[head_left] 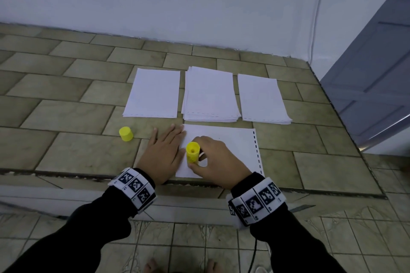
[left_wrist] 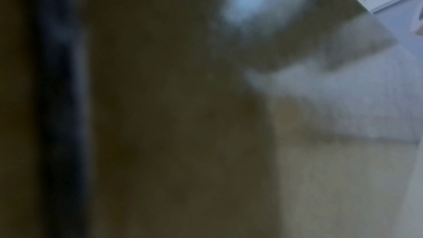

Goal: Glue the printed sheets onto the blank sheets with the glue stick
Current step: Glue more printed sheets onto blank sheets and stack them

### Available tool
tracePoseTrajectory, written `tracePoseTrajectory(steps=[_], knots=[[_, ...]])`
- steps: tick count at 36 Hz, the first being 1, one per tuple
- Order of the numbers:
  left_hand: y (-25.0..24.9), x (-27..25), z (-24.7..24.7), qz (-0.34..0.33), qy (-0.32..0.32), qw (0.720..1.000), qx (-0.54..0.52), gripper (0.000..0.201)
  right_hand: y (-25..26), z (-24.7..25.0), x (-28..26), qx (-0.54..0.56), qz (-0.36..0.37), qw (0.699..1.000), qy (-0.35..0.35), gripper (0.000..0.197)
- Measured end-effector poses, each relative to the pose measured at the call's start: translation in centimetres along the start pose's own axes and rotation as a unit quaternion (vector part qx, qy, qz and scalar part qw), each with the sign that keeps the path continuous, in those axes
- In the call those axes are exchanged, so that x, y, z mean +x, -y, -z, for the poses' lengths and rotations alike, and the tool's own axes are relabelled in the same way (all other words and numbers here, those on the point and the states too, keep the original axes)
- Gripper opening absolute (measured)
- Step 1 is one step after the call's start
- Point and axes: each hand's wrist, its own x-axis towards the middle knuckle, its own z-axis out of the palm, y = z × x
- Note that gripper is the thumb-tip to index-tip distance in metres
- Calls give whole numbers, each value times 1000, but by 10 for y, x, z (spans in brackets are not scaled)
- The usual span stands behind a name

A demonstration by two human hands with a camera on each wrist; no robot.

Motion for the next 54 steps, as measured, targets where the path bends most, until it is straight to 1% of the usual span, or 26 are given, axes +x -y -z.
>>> tracePoseTrajectory(steps=[3,8,13,17,19,22,25,27,29,31,33,37,41,45,48,52,54], knots=[[-1,0,1,6,1,1000,13,74,-10,10,-10,10,-19,1000,-4,14],[-2,-2,1,13,6,1000,18,73,-31,38,-36,34,-41,998,-34,8],[-2,-1,1,16,9,1000,20,76,-48,67,-61,16,-61,996,-63,9],[-2,-1,1,17,15,1000,20,76,-58,80,-76,-15,-86,992,-88,18],[-2,-1,1,15,11,1000,19,75,-61,84,-82,-25,-100,990,-93,17],[-3,-1,1,15,11,1000,21,75,-65,88,-87,-11,-119,988,-98,12],[-4,-1,2,18,10,1000,13,77,-64,89,-86,-1,-134,984,-117,21],[-4,-2,3,19,16,1000,10,80,-60,88,-81,15,-134,982,-135,24],[-5,-2,4,18,24,999,13,92,-53,84,-73,32,-126,981,-143,27],[-6,-2,5,19,31,999,21,110,-45,78,-64,59,-108,984,-129,31],[-8,-2,7,23,45,998,38,122,-36,69,-52,76,-86,987,-108,34],[-9,0,9,20,65,996,64,134,-24,42,-25,90,-27,993,-74,17],[-9,0,9,23,68,996,61,135,-16,17,-5,86,-24,995,-48,19],[-9,0,7,12,53,997,51,137,-11,2,2,67,-20,997,-18,18],[-7,-1,6,-5,41,998,38,136,-7,-4,4,54,-15,998,3,20],[-3,-2,2,-25,18,999,29,129,-3,-7,6,37,-8,999,20,25],[-4,-2,2,-21,23,999,31,129,-2,-5,8,35,-5,999,21,29]])
